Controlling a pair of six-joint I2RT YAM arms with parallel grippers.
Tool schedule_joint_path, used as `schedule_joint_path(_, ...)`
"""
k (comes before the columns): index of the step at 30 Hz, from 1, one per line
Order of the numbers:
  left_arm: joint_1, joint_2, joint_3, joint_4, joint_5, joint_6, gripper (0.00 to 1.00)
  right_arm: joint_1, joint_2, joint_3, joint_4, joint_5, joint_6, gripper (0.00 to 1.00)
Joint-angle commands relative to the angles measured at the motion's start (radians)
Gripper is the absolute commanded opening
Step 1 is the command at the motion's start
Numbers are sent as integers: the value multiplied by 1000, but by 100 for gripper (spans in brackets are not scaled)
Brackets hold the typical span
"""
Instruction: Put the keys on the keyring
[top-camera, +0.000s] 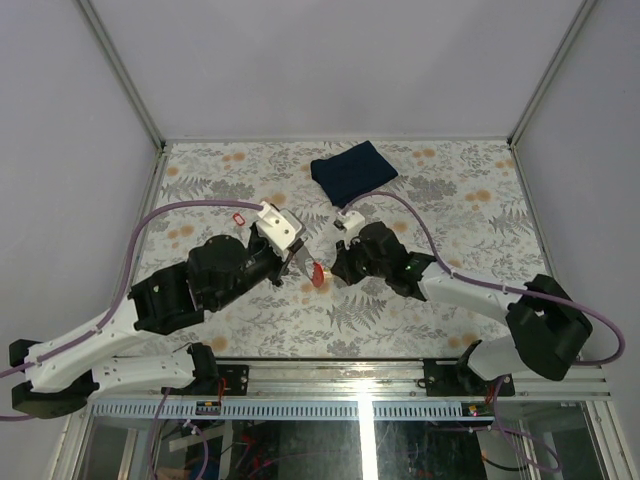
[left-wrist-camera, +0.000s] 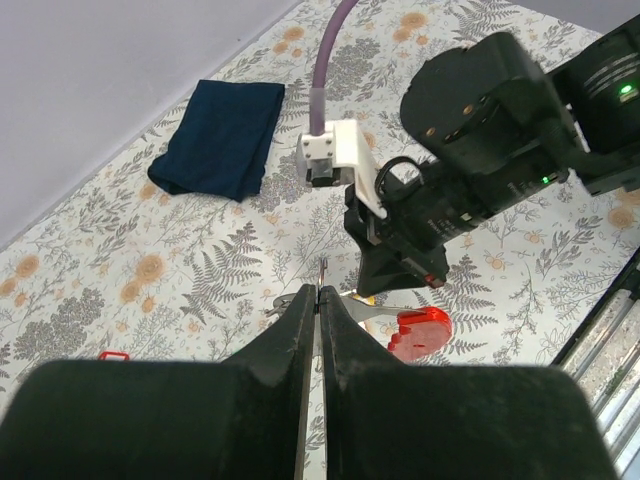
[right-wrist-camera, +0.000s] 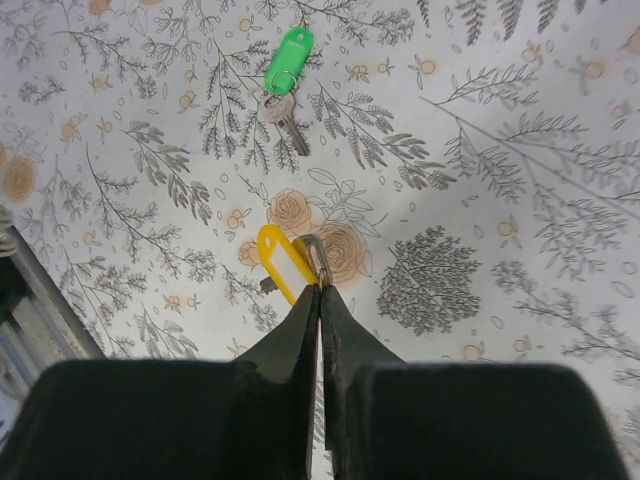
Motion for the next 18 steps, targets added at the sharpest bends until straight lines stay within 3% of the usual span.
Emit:
schedule_joint_path(1, 0, -29, -10, 105, -4, 20, 0, 5, -99, 11, -28, 36, -164, 4)
schedule_joint_path(4, -1, -33, -11, 104, -9, 22, 0, 4, -137, 9, -72, -17, -249, 4)
schedule_joint_path(7, 0, -29, -9, 100, -12, 21, 0, 5, -82, 111, -325, -96, -309, 4)
schedule_joint_path(9, 0, -27, -7, 99, -19, 18, 0, 5, -43, 116, -393, -172, -317, 3)
schedule_joint_path(12, -1, -24, -6, 100, -23, 18, 0, 4, -28, 39, -327, -226, -265, 2)
schedule_joint_path(18, 0, -10, 3, 99, -15, 11, 0, 5, 14, -59, -137, -181, -200, 1)
